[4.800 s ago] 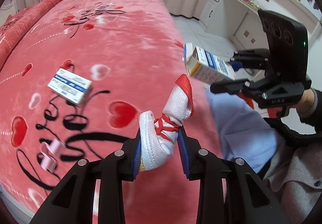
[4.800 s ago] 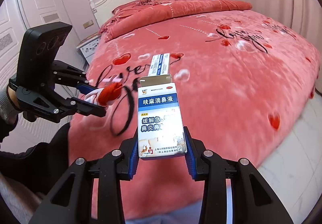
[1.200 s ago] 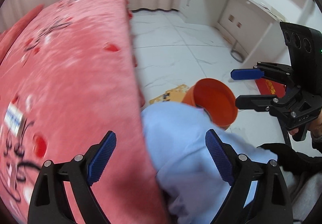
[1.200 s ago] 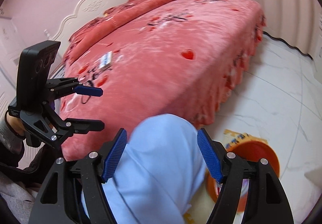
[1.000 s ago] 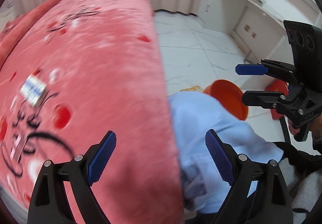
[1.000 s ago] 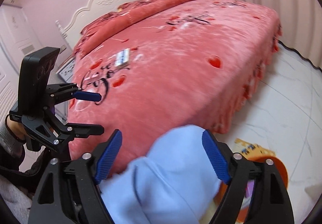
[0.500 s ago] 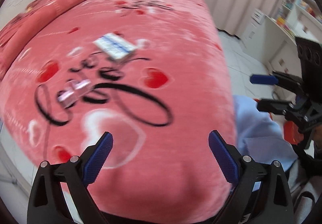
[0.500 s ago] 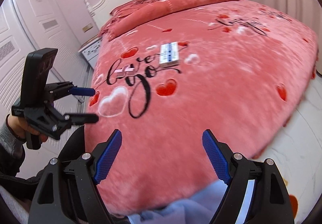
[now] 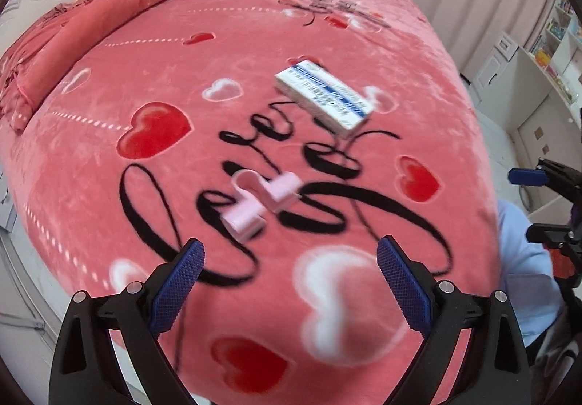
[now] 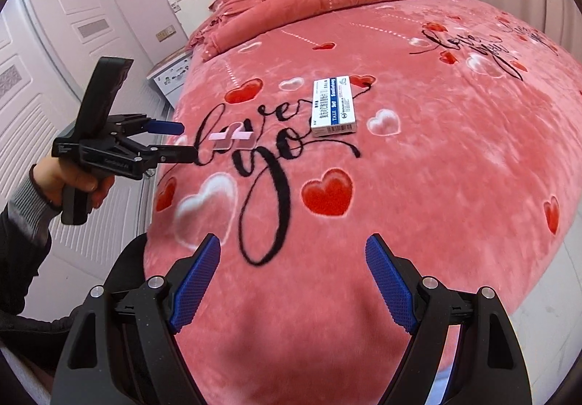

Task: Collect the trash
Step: 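Move both tools back over the bed toward the pink clip and Sanlietong box, then grasp the pink clip with the left tool while the right tool grasps the Sanlietong box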

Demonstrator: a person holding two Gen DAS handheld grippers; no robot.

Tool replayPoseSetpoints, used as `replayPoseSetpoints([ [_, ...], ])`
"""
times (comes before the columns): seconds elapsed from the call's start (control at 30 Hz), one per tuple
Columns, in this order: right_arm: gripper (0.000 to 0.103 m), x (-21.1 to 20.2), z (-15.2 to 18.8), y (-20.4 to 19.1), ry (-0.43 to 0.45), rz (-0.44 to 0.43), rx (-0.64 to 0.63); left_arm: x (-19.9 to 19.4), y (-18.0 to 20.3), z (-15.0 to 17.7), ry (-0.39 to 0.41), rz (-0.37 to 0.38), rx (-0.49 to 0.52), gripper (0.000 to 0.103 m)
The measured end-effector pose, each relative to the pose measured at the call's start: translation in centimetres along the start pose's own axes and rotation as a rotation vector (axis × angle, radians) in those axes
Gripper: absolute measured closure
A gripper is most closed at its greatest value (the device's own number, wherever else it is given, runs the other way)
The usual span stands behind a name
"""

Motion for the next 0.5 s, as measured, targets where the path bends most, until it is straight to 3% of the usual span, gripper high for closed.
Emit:
replayPoseSetpoints([
  [0.27, 0.022, 3.9, -1.0, 0.6, -0.041, 0.011, 0.014, 4.2, -2.2, -0.3, -0.047, 0.085, 0.058, 0.011],
  [0.33, 0.022, 4.6, -1.2, 0.7, -0.049, 0.012, 0.013, 4.9, -2.3, -0.3, -0.057, 0.111, 0.064, 0.024],
  [0.47, 0.022, 6.1, -1.6, 1.0, -0.057, 0.014, 0.014, 6.0, -2.6, -0.1, -0.068, 0.128, 0.072, 0.042],
  [0.5, 0.022, 6.4, -1.7, 1.1, -0.056, 0.013, 0.015, 6.1, -2.7, 0.0, -0.068, 0.131, 0.067, 0.053],
])
Point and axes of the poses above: each gripper's, at about its wrist camera, not at the fingertips, and x roughly the way its jaws point, y to its right, z to its underside, the point moved 6 cm from there along x, roughly the way its jaws point, and after that the axes turned 11 degrees about y, right-handed, at the moved point
